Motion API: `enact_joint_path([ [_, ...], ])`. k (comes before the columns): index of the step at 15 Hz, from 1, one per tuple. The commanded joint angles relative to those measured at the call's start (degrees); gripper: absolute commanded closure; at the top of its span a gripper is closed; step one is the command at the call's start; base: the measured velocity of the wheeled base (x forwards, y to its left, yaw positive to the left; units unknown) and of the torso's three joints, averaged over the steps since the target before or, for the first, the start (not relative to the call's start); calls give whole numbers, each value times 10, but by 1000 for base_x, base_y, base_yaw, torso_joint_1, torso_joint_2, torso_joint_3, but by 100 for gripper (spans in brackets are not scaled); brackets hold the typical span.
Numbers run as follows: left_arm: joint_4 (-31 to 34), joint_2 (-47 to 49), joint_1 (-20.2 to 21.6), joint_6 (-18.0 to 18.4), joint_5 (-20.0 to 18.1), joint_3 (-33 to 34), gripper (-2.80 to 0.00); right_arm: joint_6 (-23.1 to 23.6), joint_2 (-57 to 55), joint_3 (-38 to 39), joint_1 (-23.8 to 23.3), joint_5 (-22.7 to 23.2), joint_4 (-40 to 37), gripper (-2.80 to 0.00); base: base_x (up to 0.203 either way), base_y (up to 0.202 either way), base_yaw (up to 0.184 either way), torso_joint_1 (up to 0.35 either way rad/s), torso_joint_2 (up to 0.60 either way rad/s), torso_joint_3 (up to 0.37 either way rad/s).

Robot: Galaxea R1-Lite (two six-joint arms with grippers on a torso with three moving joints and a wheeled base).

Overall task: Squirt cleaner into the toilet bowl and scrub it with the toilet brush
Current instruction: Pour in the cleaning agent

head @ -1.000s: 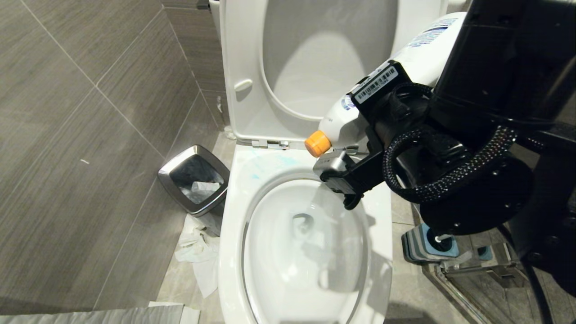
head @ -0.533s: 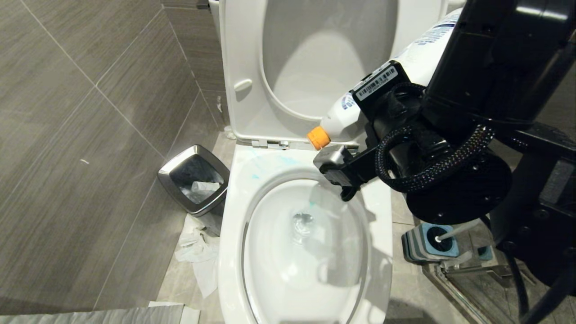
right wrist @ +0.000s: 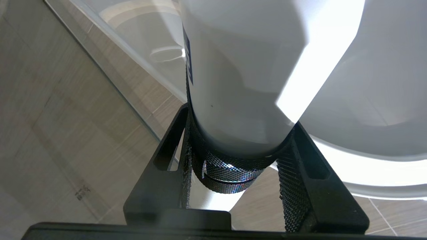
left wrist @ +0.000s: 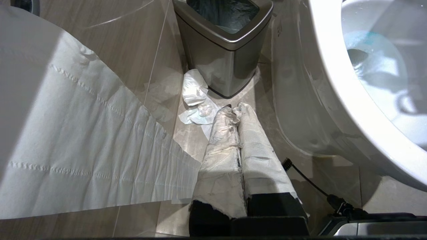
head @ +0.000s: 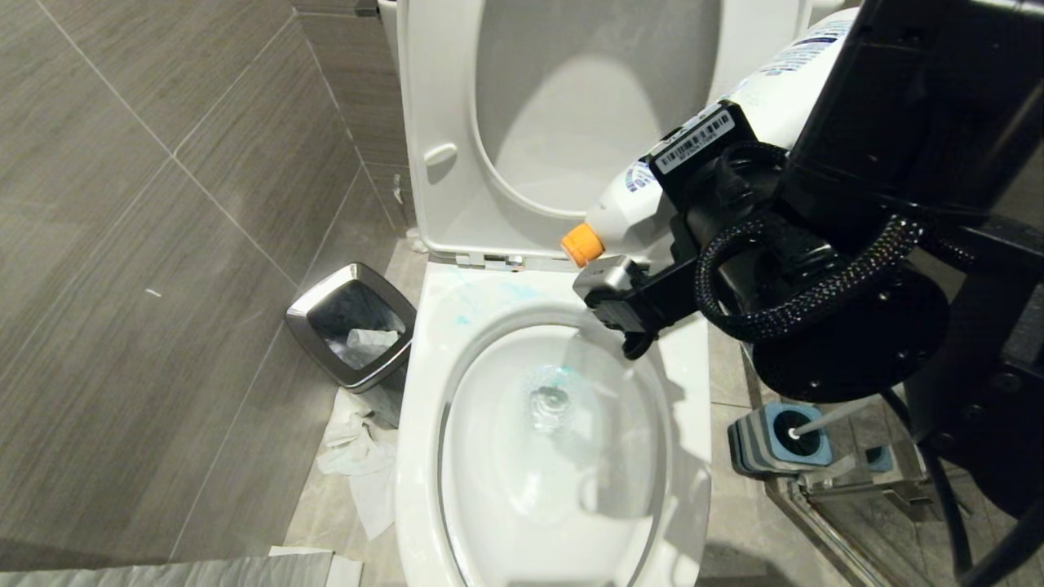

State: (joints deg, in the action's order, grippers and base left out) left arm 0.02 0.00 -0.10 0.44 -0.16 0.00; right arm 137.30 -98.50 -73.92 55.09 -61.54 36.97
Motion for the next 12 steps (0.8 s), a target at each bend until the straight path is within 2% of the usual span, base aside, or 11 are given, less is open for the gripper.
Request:
enact_joint_path([
  [1, 0, 0, 0, 0, 0, 1, 0, 6, 4, -1, 0, -3, 2, 0, 0, 0, 0, 0, 0, 0],
  [4, 0, 0, 0, 0, 0, 1, 0, 5, 6, -2, 0, -3, 2, 0, 0, 0, 0, 0, 0, 0],
  [12, 0, 0, 0, 0, 0, 1, 0, -90, 24, -8, -1, -9, 1, 0, 0, 0, 0, 0, 0, 0],
])
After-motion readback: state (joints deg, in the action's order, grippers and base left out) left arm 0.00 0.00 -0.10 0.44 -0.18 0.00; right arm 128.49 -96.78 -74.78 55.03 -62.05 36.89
